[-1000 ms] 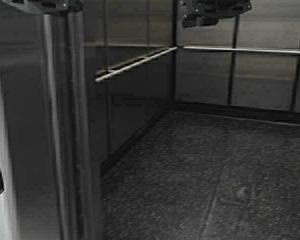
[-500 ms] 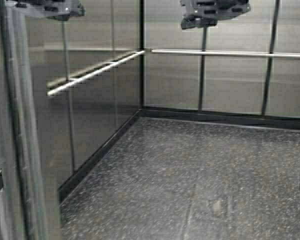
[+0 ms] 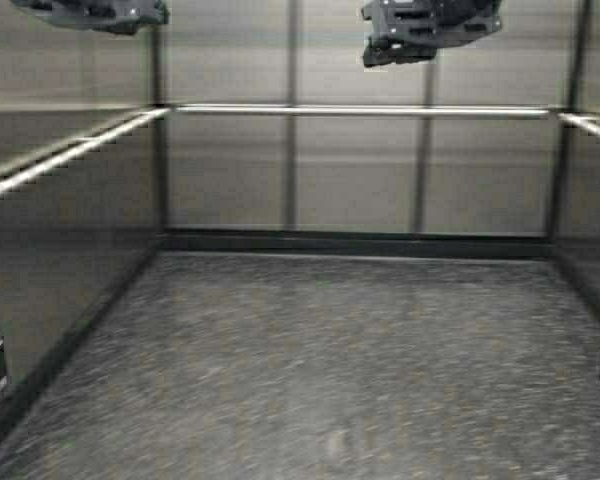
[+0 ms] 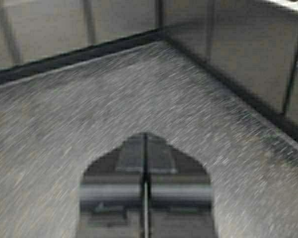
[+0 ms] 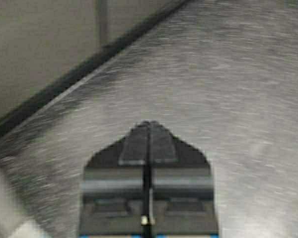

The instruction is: Navigate to elevator, push the call button, then enter the elevator

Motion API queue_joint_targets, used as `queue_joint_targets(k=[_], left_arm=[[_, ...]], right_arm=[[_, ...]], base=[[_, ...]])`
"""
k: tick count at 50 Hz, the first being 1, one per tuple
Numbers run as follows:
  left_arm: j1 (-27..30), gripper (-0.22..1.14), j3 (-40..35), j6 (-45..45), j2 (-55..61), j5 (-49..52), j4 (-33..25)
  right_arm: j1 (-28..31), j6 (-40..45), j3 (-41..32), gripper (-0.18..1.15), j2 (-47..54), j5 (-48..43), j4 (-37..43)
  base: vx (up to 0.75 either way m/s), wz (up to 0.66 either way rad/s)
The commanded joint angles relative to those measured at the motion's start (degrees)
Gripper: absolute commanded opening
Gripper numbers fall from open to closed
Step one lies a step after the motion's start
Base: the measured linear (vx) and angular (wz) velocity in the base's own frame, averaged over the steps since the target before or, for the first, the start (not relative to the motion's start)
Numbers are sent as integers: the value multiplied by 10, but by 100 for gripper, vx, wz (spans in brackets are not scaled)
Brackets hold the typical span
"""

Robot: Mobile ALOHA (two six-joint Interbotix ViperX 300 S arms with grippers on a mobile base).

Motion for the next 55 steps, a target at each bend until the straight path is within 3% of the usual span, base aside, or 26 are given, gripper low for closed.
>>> queue_joint_targets(k=[1, 19, 40, 47, 50, 55], left_arm=[[-1, 3, -2, 2, -7, -4, -4], [-1, 3, -10, -1, -13, -4, -4], [-1, 3, -7, 0, -15, -4, -4], [1, 3, -44, 5, 11, 6, 4], [29, 3, -36, 1, 45, 11, 3], [14, 3, -30, 4, 40, 0, -5]], right_arm=[[1, 0, -12, 5, -7, -5, 2], [10, -4, -35, 5, -8, -5, 2], [14, -3, -23, 5, -18, -6, 2], [-4, -7, -67, 5, 8, -4, 0], [-24, -2, -47, 5, 7, 4, 2], [-26, -7, -3, 5, -1, 1, 2]], base=[[49, -54], [49, -26], [59, 7], [55, -7], [66, 3], [69, -14]])
